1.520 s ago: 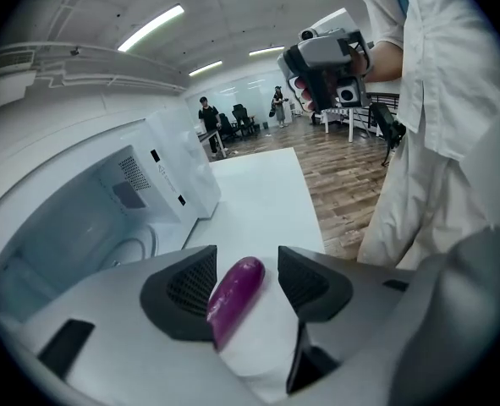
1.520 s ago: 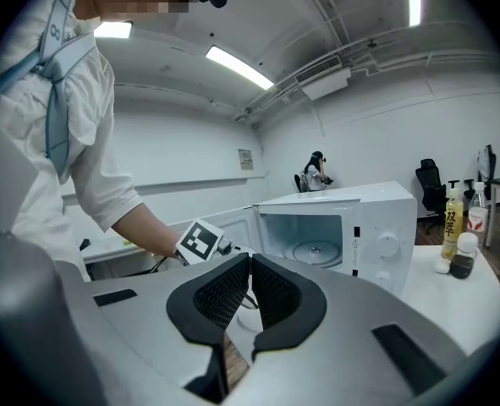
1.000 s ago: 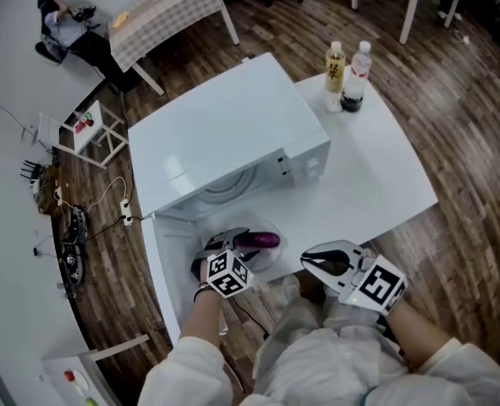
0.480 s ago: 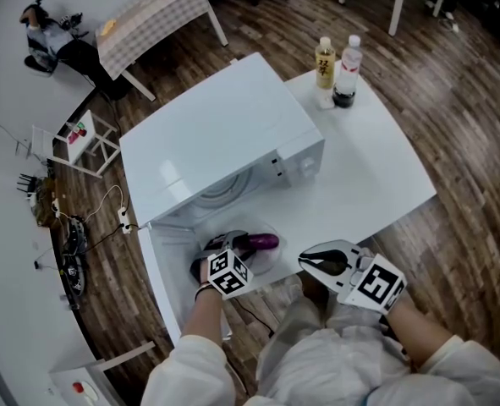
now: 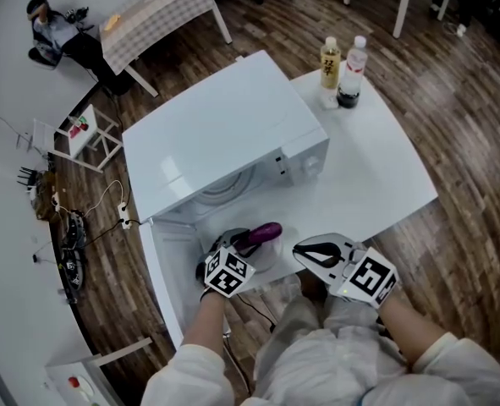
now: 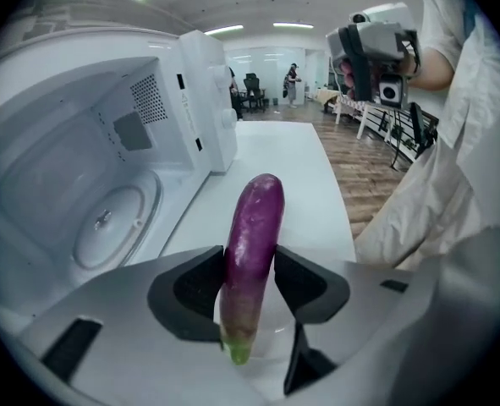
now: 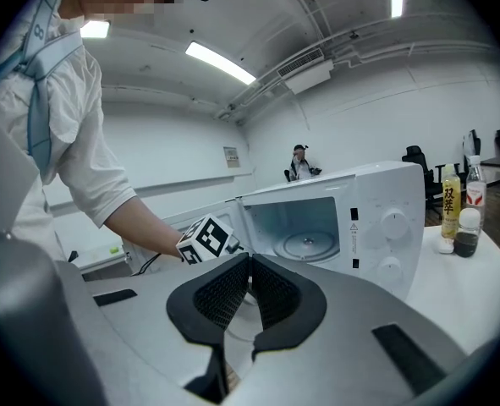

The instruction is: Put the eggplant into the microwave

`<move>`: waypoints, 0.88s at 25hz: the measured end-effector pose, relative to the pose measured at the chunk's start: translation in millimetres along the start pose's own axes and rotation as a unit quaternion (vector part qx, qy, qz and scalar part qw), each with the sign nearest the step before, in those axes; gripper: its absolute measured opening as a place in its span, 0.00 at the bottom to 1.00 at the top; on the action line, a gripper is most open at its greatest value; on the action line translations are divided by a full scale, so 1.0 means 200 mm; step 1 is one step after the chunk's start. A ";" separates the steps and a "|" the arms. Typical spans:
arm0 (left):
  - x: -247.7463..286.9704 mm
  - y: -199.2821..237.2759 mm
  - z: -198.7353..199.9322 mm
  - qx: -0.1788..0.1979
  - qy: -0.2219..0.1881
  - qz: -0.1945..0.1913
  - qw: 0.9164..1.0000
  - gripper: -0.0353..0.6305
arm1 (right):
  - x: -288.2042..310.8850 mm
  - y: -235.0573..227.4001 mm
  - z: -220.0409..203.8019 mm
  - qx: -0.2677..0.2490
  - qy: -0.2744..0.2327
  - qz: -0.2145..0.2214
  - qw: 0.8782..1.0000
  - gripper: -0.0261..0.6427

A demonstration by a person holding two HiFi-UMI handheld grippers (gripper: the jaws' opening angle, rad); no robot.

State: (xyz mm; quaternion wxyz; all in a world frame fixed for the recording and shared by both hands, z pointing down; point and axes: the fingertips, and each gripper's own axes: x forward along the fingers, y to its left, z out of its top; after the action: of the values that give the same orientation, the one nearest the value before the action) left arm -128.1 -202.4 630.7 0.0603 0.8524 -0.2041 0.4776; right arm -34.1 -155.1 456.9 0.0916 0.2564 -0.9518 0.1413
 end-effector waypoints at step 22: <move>-0.33 0.18 0.16 -0.267 -0.075 0.089 0.956 0.34 | 0.40 -0.21 0.00 -0.008 -0.013 -0.020 1.000 0.09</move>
State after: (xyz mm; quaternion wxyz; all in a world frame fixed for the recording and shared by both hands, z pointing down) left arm -147.1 -225.0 555.1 0.2275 0.8168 -0.4037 0.3437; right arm -79.4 -226.7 486.6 0.0841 0.2769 -0.9486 0.1280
